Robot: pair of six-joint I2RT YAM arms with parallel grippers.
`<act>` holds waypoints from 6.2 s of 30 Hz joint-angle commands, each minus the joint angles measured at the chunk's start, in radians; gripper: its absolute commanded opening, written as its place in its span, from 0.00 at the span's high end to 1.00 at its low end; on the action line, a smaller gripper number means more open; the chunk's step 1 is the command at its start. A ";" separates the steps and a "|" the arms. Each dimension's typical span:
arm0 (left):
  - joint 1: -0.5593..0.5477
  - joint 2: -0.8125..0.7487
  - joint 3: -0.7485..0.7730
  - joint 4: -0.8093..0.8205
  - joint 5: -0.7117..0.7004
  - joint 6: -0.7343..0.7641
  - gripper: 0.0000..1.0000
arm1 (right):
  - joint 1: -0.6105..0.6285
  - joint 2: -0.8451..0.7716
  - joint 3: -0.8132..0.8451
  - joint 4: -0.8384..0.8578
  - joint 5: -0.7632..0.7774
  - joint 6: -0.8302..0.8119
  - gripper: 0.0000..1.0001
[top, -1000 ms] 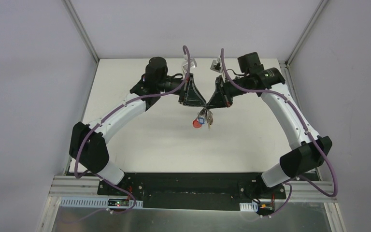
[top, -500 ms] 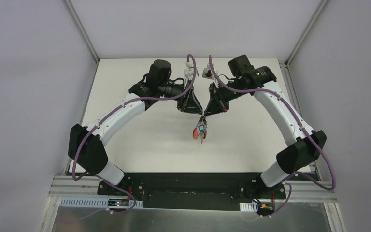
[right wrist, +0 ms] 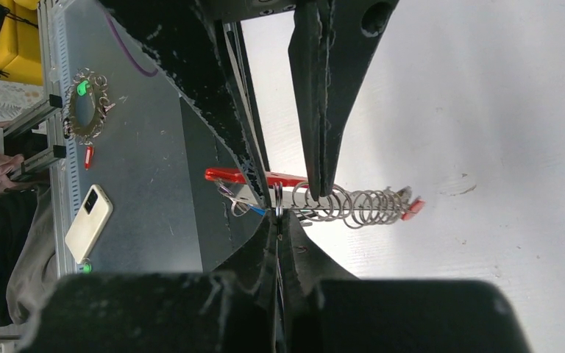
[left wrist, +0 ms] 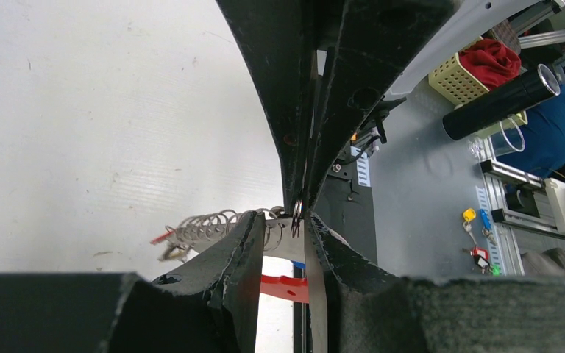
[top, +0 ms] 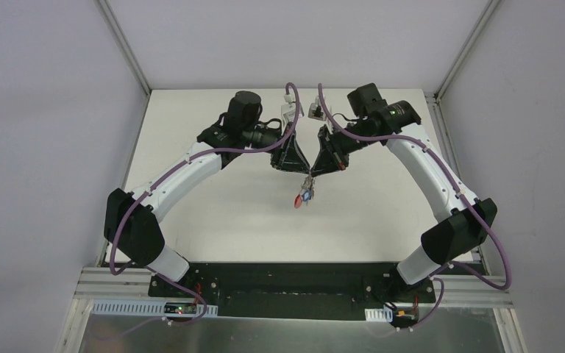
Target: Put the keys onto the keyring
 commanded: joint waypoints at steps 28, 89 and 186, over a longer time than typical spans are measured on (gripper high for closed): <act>-0.021 0.002 0.021 0.042 0.047 -0.015 0.96 | -0.005 -0.036 -0.031 0.079 -0.037 0.049 1.00; 0.047 0.011 -0.120 0.743 0.002 -0.686 1.00 | -0.182 -0.200 -0.319 0.656 -0.335 0.436 0.75; 0.033 0.020 -0.062 0.572 0.070 -0.526 1.00 | -0.139 -0.134 -0.173 0.238 -0.185 0.120 0.89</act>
